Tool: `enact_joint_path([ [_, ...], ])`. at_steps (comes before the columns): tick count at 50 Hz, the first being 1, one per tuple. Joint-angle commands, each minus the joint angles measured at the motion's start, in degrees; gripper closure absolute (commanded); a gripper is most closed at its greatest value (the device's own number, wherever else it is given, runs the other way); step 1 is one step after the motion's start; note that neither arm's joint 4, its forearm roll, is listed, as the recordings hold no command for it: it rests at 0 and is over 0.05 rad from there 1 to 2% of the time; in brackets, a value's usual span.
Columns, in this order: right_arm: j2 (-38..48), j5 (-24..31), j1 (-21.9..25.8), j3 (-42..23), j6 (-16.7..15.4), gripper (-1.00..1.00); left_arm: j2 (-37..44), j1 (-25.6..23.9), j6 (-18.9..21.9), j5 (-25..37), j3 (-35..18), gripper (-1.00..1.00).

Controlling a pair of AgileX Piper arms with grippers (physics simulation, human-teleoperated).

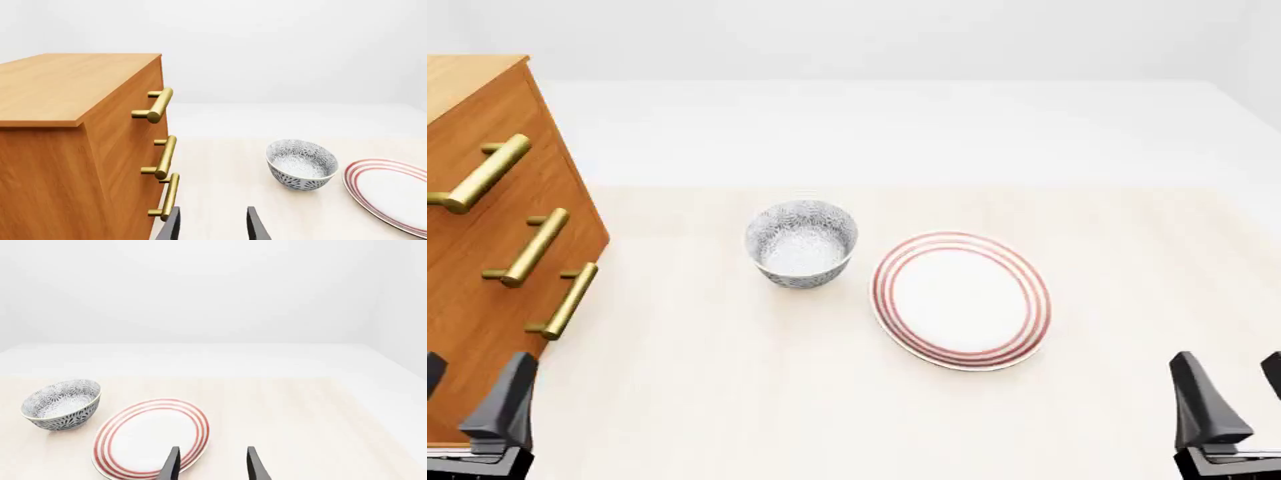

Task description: Open the top drawer of the cabinet.

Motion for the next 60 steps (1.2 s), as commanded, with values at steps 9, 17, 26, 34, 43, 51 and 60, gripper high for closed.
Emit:
enact_joint_path([
  [9, 0.3, -0.1, 0.0, -0.1, 0.0, -1.00, 0.2, 0.0, 0.0, 0.0, -0.2, -1.00],
  [17, 0.3, -0.1, 0.0, -0.1, 0.0, -1.00, 0.1, 0.0, 0.0, 0.2, -0.3, -1.00],
  [26, 0.3, -0.1, 0.1, -0.1, 0.0, -1.00, 0.0, 0.0, 0.0, 0.3, -0.3, -1.00],
  [34, 0.3, -0.1, 0.1, -0.1, 0.0, -1.00, 0.0, -0.2, 0.3, 0.3, -0.3, -1.00],
  [43, 0.3, -0.1, 0.0, -0.1, 0.0, -1.00, 4.8, -0.5, 1.7, -3.4, -0.7, -1.00],
  [51, 0.3, -0.1, 0.0, -0.1, 0.0, -1.00, 14.6, -1.2, 6.2, -9.6, -2.4, -1.00],
  [60, 0.3, -0.1, 0.0, -0.1, 0.0, -1.00, 18.9, -1.5, 10.0, -10.1, -4.5, -1.00],
])
